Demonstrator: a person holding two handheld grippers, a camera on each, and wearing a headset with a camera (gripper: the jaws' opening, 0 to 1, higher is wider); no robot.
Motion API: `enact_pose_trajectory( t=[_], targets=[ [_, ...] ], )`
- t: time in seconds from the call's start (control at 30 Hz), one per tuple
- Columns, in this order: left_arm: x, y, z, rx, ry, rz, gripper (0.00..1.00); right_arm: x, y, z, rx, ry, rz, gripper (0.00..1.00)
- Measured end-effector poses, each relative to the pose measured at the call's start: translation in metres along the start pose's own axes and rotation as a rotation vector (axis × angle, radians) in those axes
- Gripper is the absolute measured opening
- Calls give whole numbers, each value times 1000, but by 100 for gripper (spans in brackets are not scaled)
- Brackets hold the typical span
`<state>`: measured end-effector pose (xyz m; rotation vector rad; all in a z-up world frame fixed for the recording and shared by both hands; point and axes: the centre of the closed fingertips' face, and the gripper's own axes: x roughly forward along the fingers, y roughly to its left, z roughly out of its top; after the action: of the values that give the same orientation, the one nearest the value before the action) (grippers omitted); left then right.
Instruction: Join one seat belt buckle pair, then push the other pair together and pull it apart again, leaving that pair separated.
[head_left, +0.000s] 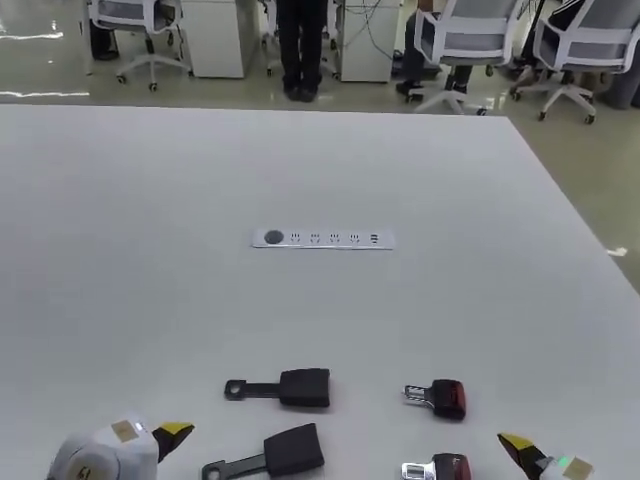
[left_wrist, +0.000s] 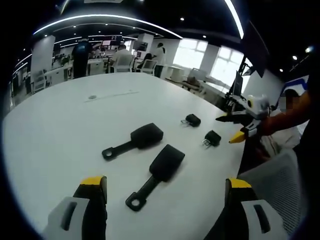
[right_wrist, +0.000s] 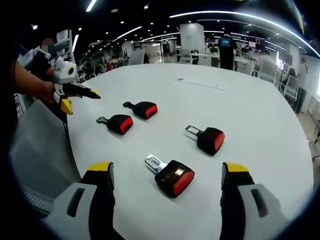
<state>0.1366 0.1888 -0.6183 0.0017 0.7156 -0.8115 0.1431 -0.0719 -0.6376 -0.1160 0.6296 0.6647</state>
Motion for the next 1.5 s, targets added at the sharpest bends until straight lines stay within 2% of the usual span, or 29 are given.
enact_pose_trajectory(
  t=[0.47,0.63,0.9,1.0,1.17,1.3,1.37,1.5],
  targets=[
    [27,-5,-1,24,48,-52,94,12,-7,-6,-36,59,75,84],
    [36,-6,-1,45,68,-71,90,14,-11,-8,-53,76,103,81],
    [49,-7,1,84,91,-99,87,17,-10,-16,-90,129,167,77],
    [54,-6,-1,117,109,-117,85,19,-11,-17,-104,146,189,76],
    [61,-3,-4,139,127,-138,83,23,-9,-21,-145,174,234,75],
    [64,-5,-5,165,144,-156,78,25,-8,-27,-154,209,274,73],
    [68,-6,-7,161,154,-160,78,25,-7,-26,-171,217,287,73],
    [74,-8,-11,194,175,-176,75,25,-8,-30,-210,240,318,71]
  ],
)
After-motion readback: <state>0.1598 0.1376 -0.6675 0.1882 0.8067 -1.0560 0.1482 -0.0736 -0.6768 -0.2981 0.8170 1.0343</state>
